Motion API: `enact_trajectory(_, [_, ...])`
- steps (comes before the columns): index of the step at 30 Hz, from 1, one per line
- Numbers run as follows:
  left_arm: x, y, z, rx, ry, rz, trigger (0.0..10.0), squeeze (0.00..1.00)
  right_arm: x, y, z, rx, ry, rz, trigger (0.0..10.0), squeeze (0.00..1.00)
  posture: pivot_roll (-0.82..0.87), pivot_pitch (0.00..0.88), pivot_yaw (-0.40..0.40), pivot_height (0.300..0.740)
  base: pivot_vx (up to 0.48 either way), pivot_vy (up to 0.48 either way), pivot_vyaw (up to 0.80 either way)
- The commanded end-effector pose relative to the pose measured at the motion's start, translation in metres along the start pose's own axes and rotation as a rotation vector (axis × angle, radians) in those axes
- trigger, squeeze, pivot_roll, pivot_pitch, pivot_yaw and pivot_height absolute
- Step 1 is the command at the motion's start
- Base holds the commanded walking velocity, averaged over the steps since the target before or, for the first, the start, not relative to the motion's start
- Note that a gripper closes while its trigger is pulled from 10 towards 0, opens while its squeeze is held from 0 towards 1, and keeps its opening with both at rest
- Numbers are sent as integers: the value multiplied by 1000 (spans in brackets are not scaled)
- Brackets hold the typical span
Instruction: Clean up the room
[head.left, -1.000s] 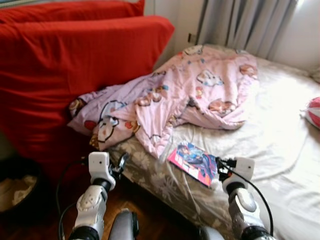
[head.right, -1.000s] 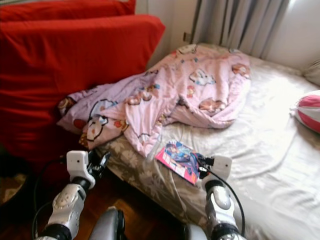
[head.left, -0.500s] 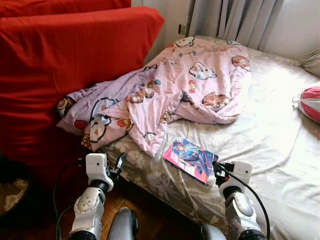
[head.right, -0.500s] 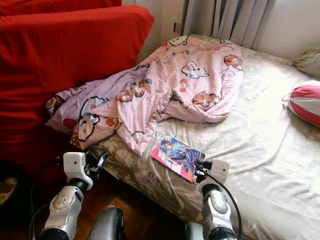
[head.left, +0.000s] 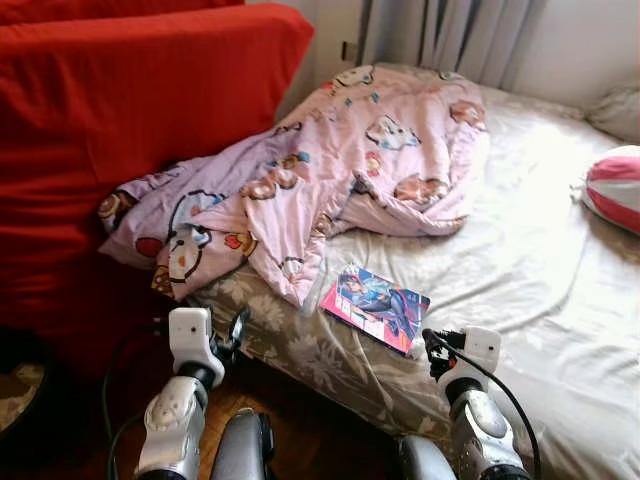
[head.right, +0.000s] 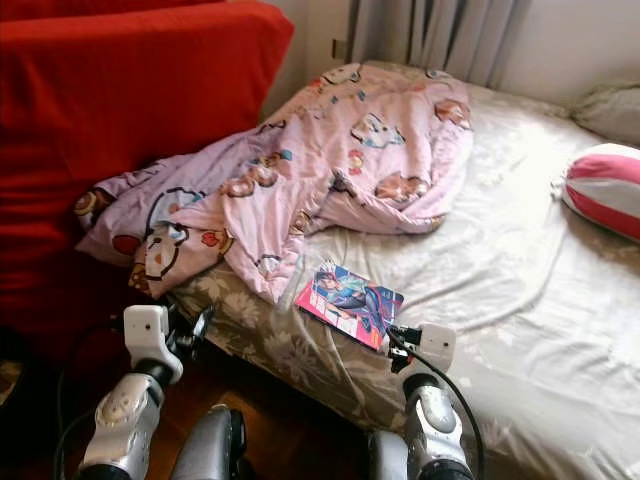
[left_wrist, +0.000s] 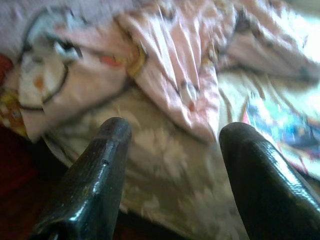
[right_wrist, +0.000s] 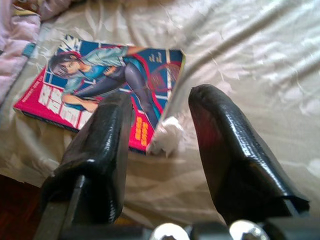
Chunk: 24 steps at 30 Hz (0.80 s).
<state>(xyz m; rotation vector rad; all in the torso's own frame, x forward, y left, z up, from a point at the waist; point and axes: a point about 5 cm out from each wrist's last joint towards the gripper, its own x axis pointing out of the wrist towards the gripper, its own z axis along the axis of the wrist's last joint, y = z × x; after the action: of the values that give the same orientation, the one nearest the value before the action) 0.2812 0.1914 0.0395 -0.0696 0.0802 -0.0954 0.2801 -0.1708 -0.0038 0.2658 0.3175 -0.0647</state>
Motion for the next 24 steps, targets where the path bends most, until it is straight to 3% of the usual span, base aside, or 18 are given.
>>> enact_trajectory(1, [0,-2,2,-2,-1,-13,10000,0,-1,-1,0,12,-3,-5,10000,0,76,133,-31,600,0,0,0])
enact_trajectory(10, [-4,1,1,-6,9,2,10000,0,-1,5,-4,20,12,23,10000,0,77,148,-16,600,0,0,0])
enact_trajectory(17, [-2,-1,0,-15,20,1,10000,0,1,2,-2,-27,37,18,10000,0,64,150,-9,590,0,0,0])
enact_trajectory(24, [0,-2,2,-24,19,6,10000,0,1,2,3,-35,1,44,10000,0,59,151,-14,576,0,0,0])
